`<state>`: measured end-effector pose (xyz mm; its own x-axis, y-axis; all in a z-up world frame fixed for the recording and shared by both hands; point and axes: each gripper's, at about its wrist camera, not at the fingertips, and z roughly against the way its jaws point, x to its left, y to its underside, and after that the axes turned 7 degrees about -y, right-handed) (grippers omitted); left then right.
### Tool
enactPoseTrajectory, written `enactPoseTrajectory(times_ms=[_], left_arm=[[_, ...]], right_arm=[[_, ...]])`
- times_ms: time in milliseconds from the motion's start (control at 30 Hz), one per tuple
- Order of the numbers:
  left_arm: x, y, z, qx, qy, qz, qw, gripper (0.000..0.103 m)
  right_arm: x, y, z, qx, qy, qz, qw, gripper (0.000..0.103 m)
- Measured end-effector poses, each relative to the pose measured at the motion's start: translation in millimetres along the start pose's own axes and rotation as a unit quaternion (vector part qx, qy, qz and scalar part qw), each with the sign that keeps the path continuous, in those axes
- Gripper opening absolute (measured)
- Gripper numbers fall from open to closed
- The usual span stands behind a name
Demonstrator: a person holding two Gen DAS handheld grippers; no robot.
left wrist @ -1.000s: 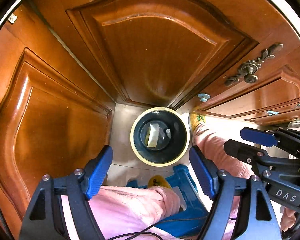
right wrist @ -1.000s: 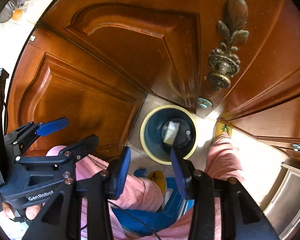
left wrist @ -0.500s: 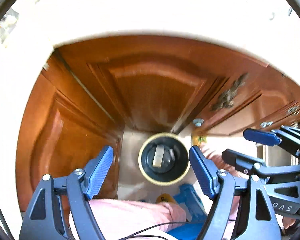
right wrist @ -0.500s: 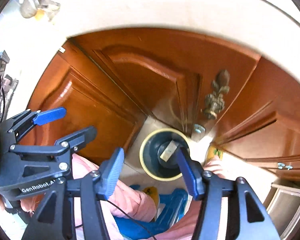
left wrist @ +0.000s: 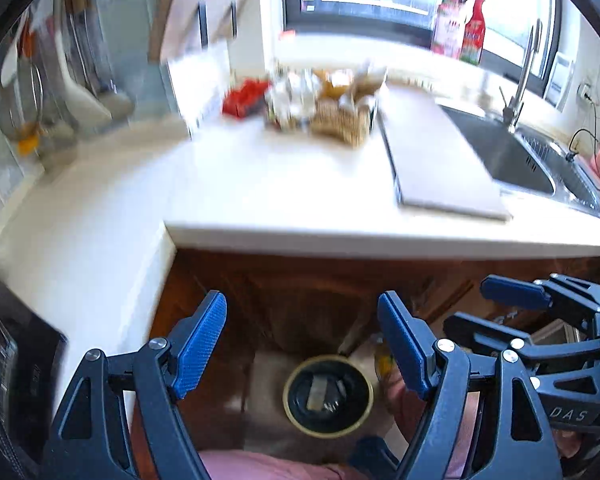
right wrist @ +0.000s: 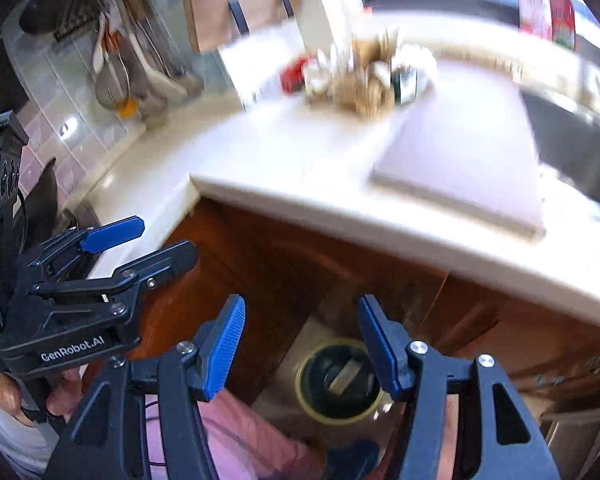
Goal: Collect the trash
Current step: 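Grasp the white paper with the left gripper while the right grasps the white-and-brown paper bag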
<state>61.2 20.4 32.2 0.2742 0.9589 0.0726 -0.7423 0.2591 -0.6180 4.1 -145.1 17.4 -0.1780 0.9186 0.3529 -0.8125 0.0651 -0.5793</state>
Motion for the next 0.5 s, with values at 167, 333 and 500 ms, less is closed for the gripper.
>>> enactPoseTrajectory(times_ms=[167, 333, 500], left_arm=[[7.7, -36.8, 25.3, -0.042, 0.001, 0.006, 0.9991, 0.077], [21.4, -82.7, 37.3, -0.070, 0.007, 0.035, 0.9969, 0.077], [26.7, -126.4, 20.8, -0.081, -0.003, 0.034, 0.9961, 0.077]], right_arm=[[4.7, -43.1, 29.6, -0.042, 0.023, 0.037, 0.998, 0.059], [-1.5, -82.6, 44.1, -0.079, 0.040, 0.037, 0.995, 0.059], [-24.1, -124.9, 36.2, -0.102, 0.055, 0.021, 0.993, 0.080]])
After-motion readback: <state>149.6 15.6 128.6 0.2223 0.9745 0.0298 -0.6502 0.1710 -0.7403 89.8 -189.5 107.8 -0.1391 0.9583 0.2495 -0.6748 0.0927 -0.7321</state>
